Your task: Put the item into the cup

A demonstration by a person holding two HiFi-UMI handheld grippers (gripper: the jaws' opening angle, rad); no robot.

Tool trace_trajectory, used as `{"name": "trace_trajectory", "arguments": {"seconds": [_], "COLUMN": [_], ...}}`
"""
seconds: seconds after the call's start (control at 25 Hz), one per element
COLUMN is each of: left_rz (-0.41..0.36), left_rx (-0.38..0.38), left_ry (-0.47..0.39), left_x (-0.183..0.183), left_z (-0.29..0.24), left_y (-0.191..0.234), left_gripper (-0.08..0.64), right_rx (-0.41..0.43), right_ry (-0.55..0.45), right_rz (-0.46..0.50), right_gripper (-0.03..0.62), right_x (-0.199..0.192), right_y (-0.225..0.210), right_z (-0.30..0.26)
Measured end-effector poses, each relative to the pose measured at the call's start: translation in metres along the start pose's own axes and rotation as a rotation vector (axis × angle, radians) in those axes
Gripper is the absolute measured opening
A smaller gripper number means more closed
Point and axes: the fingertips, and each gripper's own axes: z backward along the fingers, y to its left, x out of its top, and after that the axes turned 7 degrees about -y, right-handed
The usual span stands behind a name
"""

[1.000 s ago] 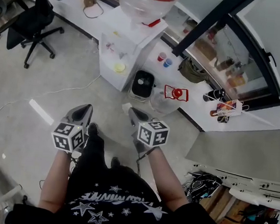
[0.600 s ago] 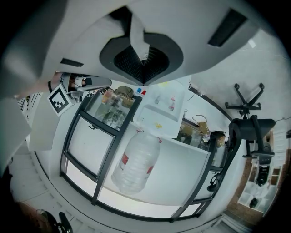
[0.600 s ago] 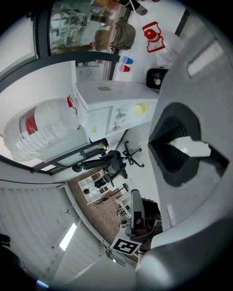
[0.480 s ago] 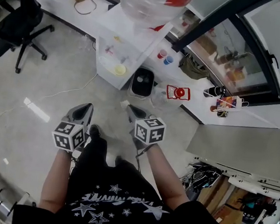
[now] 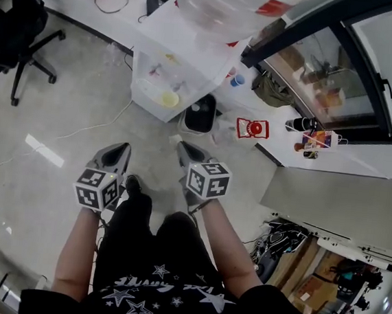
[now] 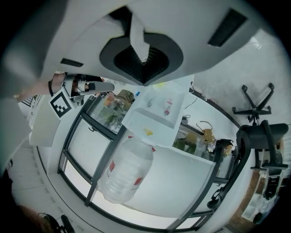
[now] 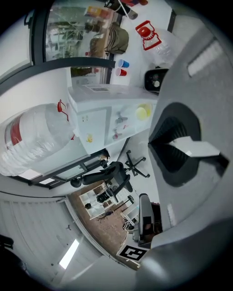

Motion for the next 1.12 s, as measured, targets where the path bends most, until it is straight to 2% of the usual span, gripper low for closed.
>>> {"name": "trace_trajectory", "arguments": {"seconds": [0.32, 0.56, 0.84, 1.12], "left_rz": [0.012, 0.012, 0.030, 0.039], "left_rx": [-0.011, -0.008, 0.030, 0.072], "left_ry": [0.034, 0.015, 0.004, 0.024], "left_x": [-0.015, -0.012, -0.025, -0.041], "left_z": [-0.027, -0.044, -0.064, -0.078], "left_y": [0.030, 0.041, 0.066, 0.094], "left_gripper": [0.005, 0.005, 0.005, 0.006], "right_rx": [-0.046, -0.064, -0.076, -0.074], "right_ry": [0.005, 0.002, 0.014, 0.007], "right_rz": [-0.020, -0.024, -0.038, -0.038], "right_gripper": [0.002, 0.002, 0.002, 0.002], "right_x": [-0.005, -0.008, -0.024, -0.022], "right_y": [-0.019, -0.037, -0.061, -0.080], "right_z": [-0.035, -0.050, -0.080, -0.114]}}
